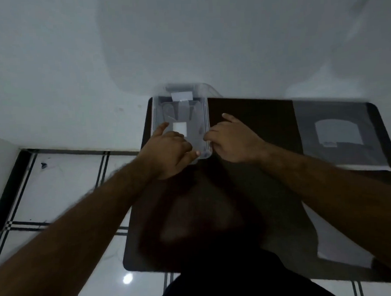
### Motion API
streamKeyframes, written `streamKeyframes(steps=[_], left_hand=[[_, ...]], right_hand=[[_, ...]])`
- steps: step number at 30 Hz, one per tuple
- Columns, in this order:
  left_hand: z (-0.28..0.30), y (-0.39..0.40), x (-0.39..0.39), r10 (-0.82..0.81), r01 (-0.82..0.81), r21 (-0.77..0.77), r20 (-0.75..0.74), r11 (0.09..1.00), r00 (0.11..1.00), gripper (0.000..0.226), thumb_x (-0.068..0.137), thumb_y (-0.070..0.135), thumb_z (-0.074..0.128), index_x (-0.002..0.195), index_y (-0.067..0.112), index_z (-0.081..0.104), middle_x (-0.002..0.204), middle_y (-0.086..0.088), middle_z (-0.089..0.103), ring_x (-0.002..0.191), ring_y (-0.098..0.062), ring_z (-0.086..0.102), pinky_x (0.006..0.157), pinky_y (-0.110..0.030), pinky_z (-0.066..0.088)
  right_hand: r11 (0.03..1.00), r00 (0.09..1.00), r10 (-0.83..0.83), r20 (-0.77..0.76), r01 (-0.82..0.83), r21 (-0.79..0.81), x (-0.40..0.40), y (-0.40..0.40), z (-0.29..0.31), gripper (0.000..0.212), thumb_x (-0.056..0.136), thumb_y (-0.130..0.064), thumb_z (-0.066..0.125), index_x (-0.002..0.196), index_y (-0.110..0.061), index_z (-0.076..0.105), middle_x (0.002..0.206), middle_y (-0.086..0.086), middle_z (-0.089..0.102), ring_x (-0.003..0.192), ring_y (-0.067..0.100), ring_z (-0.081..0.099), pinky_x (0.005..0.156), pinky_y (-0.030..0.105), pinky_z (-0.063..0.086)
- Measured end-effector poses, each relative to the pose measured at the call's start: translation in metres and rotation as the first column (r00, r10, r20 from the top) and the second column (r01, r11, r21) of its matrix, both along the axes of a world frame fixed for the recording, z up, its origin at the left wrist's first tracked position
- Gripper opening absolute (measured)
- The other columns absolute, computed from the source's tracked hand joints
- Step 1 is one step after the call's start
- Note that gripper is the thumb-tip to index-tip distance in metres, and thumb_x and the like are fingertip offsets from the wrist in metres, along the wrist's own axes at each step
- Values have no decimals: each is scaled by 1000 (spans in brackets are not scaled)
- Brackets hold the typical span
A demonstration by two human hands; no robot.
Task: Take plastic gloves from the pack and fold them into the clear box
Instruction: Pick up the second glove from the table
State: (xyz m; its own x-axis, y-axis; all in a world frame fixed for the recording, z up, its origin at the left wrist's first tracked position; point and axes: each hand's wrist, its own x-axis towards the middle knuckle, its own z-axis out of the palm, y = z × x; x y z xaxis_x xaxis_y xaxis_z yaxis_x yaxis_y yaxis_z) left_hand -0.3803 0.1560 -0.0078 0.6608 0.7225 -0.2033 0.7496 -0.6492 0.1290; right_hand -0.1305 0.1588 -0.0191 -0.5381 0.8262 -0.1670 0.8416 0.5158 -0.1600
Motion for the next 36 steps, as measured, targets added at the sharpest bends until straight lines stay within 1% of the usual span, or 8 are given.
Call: streamKeyframes(steps=[4, 9, 14, 18, 21, 27, 30, 36], left_hand=[[3, -69, 57, -42, 48, -50, 104, 998, 994, 55, 104, 57, 28, 108, 29, 74, 108, 7, 77, 114, -18, 67, 125, -53, 30], [-24, -140, 149, -130, 152, -164, 136, 975, 982, 40, 104, 53, 38, 113, 32, 72, 110, 11, 73, 109, -14, 66, 109, -41, 41], [-48, -194, 239, -195, 226, -291, 130, 930, 972, 30, 108, 46, 50, 122, 31, 71, 121, 8, 73, 117, -13, 64, 113, -43, 44], [-63, -232, 297, -193, 225, -434, 118, 872, 974, 22, 106, 40, 59, 121, 29, 71, 118, 7, 72, 112, -12, 64, 108, -45, 51], [-74, -257, 325, -204, 221, -439, 86, 871, 975, 22, 103, 44, 64, 116, 28, 72, 112, 7, 71, 107, -12, 64, 103, -45, 54], [-88, -299, 354, -257, 259, -275, 45, 926, 965, 46, 91, 65, 70, 120, 28, 67, 126, 4, 70, 118, -19, 61, 103, -41, 49], [-97, -315, 362, -249, 241, -242, -5, 940, 968, 68, 86, 69, 72, 139, 29, 58, 141, 4, 63, 129, -21, 55, 109, -42, 41], [-104, -329, 375, -180, 178, -218, 11, 960, 984, 64, 84, 71, 72, 134, 32, 58, 136, 5, 62, 126, -19, 54, 110, -42, 39]], right_hand=[[999, 1000, -1, -30, 3, 46, 74, -94, -14, 34, 102, -27, 60, 134, -23, 69, 133, 1, 72, 133, 24, 61, 130, 50, 14], [986, 993, -118, 21, 119, -116, 171, -212, -31, 32, 103, -29, 61, 133, -25, 70, 134, 3, 72, 135, 23, 61, 129, 47, 10], [907, 945, -323, 48, 323, -268, 257, -312, -53, 40, 105, -45, 54, 141, -29, 61, 149, 0, 62, 144, 18, 51, 129, 40, 6], [880, 924, -357, 135, 381, -283, 306, -371, -74, 82, 89, -70, 66, 157, -31, 43, 161, 0, 48, 149, 24, 41, 126, 42, 20], [882, 925, -320, 202, 369, -293, 327, -396, -90, 98, 76, -67, 81, 157, -27, 45, 154, 3, 53, 143, 29, 48, 123, 51, 34], [940, 945, -302, 122, 317, -128, 337, -425, -105, 57, 85, -28, 84, 138, -25, 64, 132, 2, 72, 124, 28, 66, 113, 53, 46], [954, 956, -288, 62, 292, -75, 339, -432, -105, 40, 93, -27, 77, 132, -26, 67, 127, -1, 76, 120, 24, 69, 110, 49, 49], [953, 952, -299, -60, 295, -74, 336, -430, -95, 21, 100, -30, 60, 116, -24, 72, 115, 0, 79, 111, 21, 72, 112, 45, 46]])
